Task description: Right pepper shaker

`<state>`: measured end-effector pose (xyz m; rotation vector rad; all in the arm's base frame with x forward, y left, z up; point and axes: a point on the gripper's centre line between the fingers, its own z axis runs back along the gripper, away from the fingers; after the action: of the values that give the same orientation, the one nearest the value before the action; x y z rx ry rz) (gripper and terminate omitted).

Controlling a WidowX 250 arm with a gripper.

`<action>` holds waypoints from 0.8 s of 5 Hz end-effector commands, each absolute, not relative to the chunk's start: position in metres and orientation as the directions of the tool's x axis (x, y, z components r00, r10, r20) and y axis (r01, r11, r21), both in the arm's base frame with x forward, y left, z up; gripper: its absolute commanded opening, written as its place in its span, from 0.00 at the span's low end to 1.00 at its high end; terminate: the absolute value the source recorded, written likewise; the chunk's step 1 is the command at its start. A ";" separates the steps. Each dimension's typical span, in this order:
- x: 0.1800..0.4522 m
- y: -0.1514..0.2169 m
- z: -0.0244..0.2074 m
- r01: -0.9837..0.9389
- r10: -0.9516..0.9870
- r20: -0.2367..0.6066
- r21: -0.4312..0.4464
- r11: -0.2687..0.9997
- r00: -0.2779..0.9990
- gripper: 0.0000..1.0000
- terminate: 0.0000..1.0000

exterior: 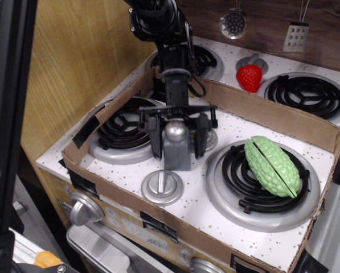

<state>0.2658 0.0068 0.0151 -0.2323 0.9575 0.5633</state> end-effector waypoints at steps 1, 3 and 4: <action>0.277 0.015 0.038 -0.580 0.404 -0.759 0.043 0.813 0.510 1.00 0.00; 0.300 0.028 0.050 -0.597 0.469 -0.621 0.003 0.802 0.628 1.00 0.00; 0.310 0.030 0.060 -0.603 0.514 -0.535 0.010 0.797 0.671 1.00 0.00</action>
<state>0.3014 0.0284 0.0416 -0.1491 0.6209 0.6456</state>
